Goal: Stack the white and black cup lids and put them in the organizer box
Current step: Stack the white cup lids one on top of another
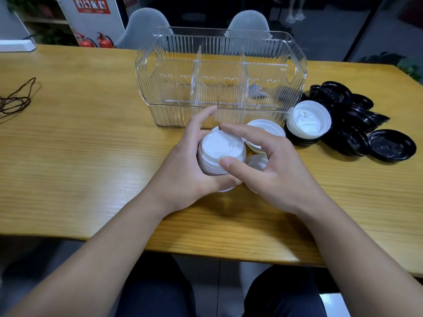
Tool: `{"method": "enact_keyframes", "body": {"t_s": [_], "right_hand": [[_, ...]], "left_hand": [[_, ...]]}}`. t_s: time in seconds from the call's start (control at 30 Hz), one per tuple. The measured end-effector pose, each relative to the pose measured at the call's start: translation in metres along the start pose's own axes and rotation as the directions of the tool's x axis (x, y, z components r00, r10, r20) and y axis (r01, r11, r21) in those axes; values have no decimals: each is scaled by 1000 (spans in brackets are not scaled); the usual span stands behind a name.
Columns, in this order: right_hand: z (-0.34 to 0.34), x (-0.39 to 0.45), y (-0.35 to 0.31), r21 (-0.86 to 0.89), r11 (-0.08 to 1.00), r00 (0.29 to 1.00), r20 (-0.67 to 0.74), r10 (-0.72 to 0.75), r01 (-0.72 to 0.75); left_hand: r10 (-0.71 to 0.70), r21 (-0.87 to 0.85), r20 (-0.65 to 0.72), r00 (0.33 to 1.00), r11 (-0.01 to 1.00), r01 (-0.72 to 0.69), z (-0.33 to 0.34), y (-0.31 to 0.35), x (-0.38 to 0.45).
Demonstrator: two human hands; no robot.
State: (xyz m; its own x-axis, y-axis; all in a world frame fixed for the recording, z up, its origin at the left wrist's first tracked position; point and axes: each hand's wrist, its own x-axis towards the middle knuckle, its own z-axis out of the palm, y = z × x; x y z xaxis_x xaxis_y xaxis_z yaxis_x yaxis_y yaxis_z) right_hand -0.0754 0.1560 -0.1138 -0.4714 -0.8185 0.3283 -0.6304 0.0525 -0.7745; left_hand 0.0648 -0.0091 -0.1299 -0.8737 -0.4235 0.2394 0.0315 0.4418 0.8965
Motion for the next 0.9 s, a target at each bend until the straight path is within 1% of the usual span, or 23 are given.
{"method": "enact_keyframes", "body": {"t_s": [0.17,0.23,0.37,0.5,0.57,0.63,0.7,0.77,0.83,0.9], "right_hand": [[4,1,4,11,1000,997,-74,23,-23],[6,1,4,-46,999,991,-137,10,-16],[11,-1,2,-177,983,969,-229,-89,49],[11,-1,1,-203,977,965,-237,-110,61],[8,-1,1,-191,980,972,-212,-103,62],[4,-1,1,-155,986,971,-222,-89,54],[-2,1,3,-122,992,953,-294,-69,35],[-7,4,11,-129,992,926,-376,-47,-2],[-9,7,23,-213,974,913,-407,-18,-75],[-7,10,35,-329,930,923,-383,25,-162]], "left_hand": [[-4,38,-34,999,999,5,2,1,0],[4,65,-44,999,998,-1,2,0,-1],[16,113,-58,998,994,-9,3,0,-1],[59,141,-44,997,989,-52,2,-1,0],[79,125,-23,997,989,-75,1,0,-1],[77,81,-2,997,994,-76,0,0,-2],[66,51,0,998,997,-66,0,0,-2],[64,63,-21,998,996,-62,1,-1,-1],[67,77,-44,997,995,-63,0,-2,0],[61,67,-52,997,996,-57,1,-3,0]]}}
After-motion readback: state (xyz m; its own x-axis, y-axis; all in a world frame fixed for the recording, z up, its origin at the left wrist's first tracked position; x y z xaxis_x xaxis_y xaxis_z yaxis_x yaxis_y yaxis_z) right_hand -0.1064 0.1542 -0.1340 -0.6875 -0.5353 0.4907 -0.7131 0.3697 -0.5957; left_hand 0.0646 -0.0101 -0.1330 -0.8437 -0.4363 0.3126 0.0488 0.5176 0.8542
